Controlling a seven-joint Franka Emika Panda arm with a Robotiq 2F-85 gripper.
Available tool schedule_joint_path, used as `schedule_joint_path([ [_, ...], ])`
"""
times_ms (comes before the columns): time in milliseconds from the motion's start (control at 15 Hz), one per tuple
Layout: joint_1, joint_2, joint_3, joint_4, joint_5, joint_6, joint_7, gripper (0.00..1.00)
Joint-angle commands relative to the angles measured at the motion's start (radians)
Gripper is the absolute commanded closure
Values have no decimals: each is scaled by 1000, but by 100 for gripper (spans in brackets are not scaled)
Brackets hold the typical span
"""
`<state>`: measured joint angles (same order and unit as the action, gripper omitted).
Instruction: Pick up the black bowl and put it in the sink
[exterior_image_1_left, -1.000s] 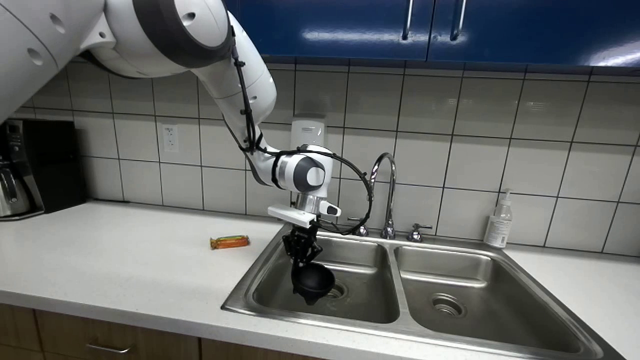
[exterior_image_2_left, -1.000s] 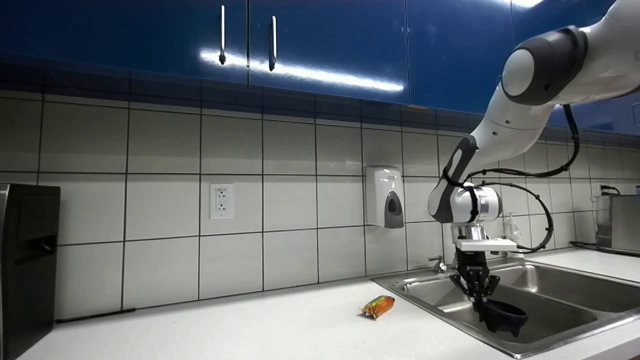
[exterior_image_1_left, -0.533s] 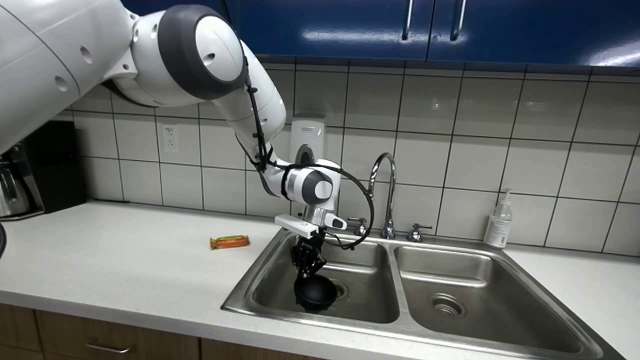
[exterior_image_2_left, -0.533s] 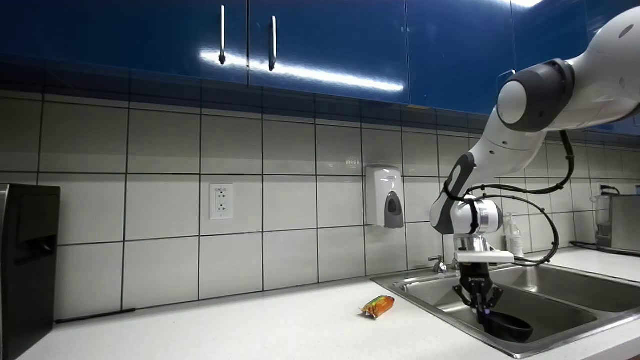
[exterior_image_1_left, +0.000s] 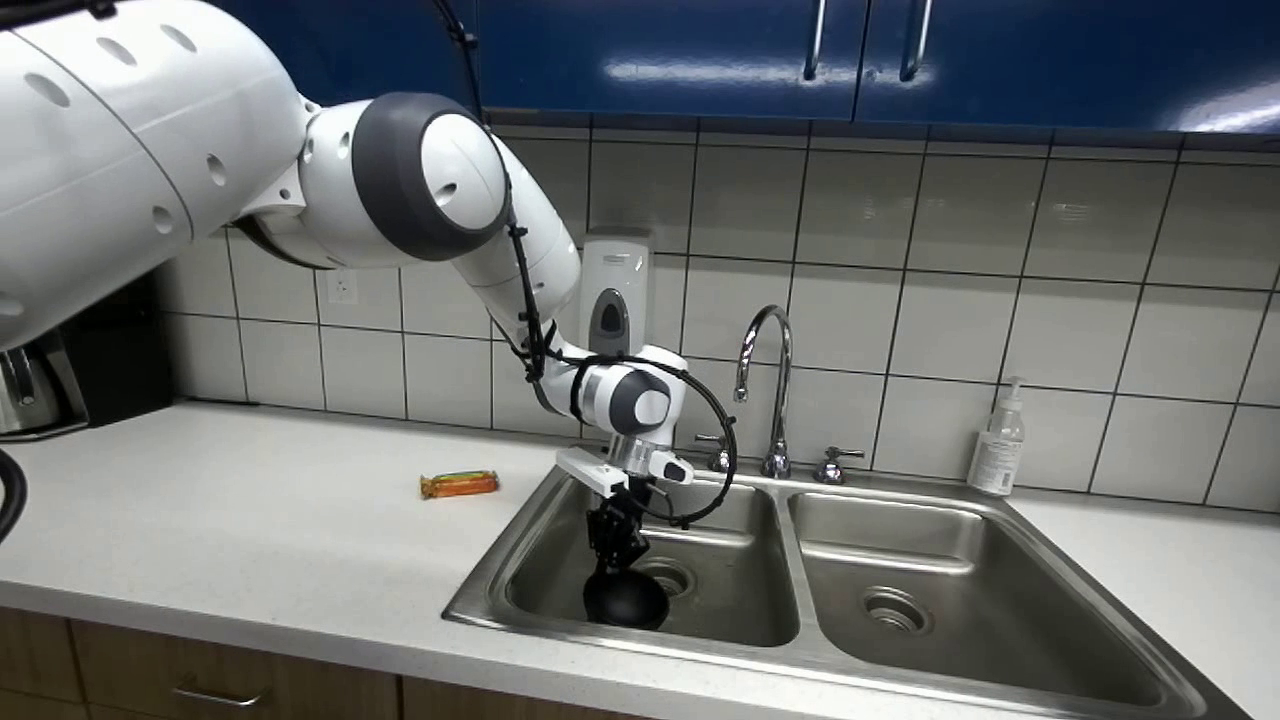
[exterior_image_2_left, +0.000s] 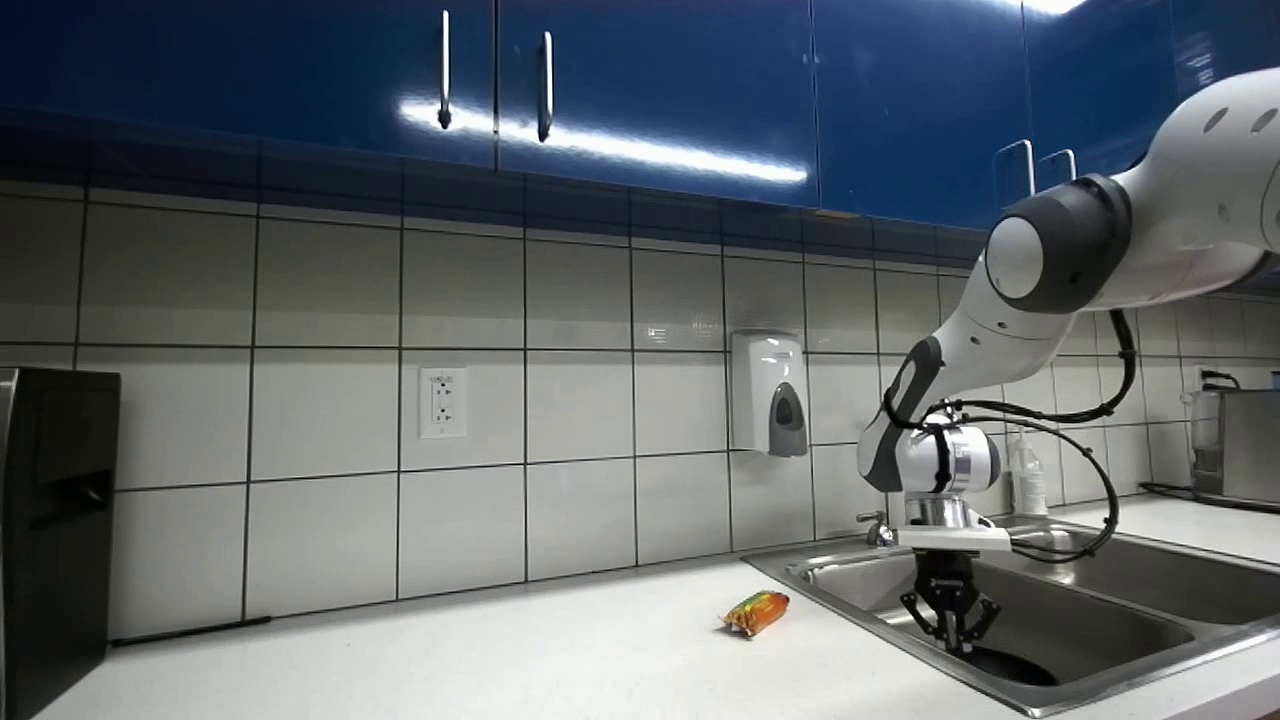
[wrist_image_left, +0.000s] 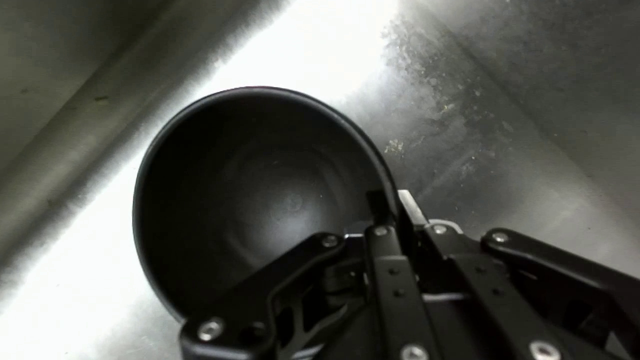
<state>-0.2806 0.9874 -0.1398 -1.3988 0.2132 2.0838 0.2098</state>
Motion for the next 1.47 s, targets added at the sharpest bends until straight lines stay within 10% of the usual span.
schedule_joint_path([
  [0, -17, 61, 0, 103, 23, -67, 56, 98],
  [467, -33, 98, -1, 169, 26, -126, 95, 98],
  [533, -35, 101, 0, 176, 25, -138, 92, 67],
  [1200, -30, 97, -4, 166, 17, -123, 88, 1],
  [1400, -28, 86, -6, 159, 15, -113, 85, 0],
])
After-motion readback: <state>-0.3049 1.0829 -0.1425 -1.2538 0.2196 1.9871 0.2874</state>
